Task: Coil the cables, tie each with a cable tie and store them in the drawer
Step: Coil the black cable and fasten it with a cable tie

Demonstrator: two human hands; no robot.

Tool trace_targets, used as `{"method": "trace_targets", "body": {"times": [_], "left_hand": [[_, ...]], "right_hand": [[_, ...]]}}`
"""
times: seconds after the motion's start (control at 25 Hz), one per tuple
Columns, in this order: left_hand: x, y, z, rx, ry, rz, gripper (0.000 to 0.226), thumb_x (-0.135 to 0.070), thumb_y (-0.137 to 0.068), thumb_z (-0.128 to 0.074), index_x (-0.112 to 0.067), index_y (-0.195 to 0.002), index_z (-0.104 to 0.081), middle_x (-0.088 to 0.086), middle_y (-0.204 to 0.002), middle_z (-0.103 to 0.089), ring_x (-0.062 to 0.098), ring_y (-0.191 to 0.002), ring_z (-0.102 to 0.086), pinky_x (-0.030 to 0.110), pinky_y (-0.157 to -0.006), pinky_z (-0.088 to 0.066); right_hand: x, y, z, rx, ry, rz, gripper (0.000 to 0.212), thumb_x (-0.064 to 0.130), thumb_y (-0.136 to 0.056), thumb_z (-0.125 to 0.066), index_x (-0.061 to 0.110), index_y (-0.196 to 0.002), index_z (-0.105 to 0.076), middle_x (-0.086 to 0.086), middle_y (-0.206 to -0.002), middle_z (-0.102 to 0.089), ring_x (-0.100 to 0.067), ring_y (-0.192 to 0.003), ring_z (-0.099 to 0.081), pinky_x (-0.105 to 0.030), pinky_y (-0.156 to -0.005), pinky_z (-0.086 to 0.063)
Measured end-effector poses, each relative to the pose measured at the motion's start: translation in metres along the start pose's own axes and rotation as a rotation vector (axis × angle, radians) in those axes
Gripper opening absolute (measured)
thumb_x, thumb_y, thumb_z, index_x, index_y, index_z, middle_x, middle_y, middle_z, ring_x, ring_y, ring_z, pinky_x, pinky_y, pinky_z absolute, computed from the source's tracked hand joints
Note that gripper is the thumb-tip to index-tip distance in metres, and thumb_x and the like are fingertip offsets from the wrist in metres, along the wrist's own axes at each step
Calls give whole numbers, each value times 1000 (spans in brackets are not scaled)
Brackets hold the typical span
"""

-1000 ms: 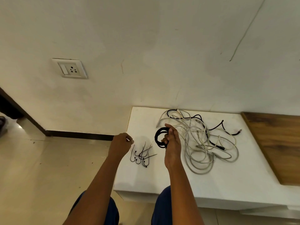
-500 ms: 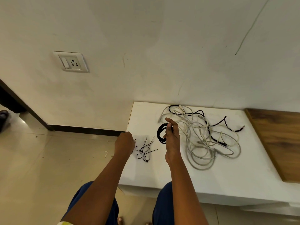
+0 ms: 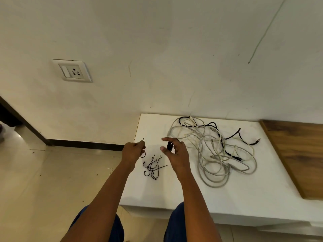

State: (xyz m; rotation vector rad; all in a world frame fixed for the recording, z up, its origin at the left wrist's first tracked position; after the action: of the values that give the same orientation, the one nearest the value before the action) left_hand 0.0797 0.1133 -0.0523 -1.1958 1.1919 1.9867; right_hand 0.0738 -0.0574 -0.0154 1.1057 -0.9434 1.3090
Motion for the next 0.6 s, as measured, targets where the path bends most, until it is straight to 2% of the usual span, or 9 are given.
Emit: {"method": "trace_targets", "body": {"times": [0.08,0.12,0.2,0.32,0.52,0.6], "left_hand": [[-5,7,-11,85,369,159,23,-13,-87,-61,-3,-66,-60,5,-59,-60,13,-51,-53,21,-54,-48],[-7,10,-16,114,458,196,21,-12,-87,-61,-3,-68,-61,4,-57,-61,12,-48,-55,20,-52,-49],[-10,15,-23,143,515,213,20,-11,-87,-60,-3,-68,-61,1,-51,-60,10,-43,-55,19,-48,-49],[-13,20,-31,160,571,227,20,-8,-88,-58,-2,-69,-60,3,-53,-58,10,-42,-53,18,-44,-45],[-14,25,-36,195,593,252,15,-10,-89,-60,-1,-77,-64,5,-58,-63,10,-48,-58,17,-50,-49],[-17,28,-37,175,486,199,14,-17,-88,-63,-4,-84,-65,6,-75,-65,11,-59,-60,19,-57,-50]], "right_hand": [[-1,-1,-6,55,253,113,28,25,-73,-78,32,-99,-70,1,-86,-48,-9,-84,-48,-23,-82,-42],[1,-1,-10,70,309,160,30,27,-69,-81,31,-97,-71,5,-84,-45,-12,-85,-48,-26,-82,-42],[4,-2,-14,79,367,251,28,27,-67,-82,31,-93,-72,10,-80,-38,-16,-87,-50,-29,-83,-41],[4,-4,-15,28,465,362,16,28,-75,-76,32,-90,-74,10,-79,-40,-15,-87,-52,-27,-80,-37],[0,-10,-6,-134,252,193,6,36,-80,-71,35,-84,-74,6,-83,-55,-10,-82,-56,-27,-72,-48],[-3,-13,0,-184,13,83,4,30,-81,-71,34,-80,-73,4,-90,-61,-5,-81,-55,-23,-72,-46]]}}
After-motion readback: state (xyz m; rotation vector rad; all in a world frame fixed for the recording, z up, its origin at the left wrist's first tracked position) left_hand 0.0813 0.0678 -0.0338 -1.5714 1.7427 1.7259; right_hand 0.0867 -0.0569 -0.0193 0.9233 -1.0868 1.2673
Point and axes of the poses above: each hand's wrist, its own y-axis away from the middle knuckle, its own z-axis out of the back of the hand, x = y × z, the point moved 3 cm from there along -y, towards the middle knuckle
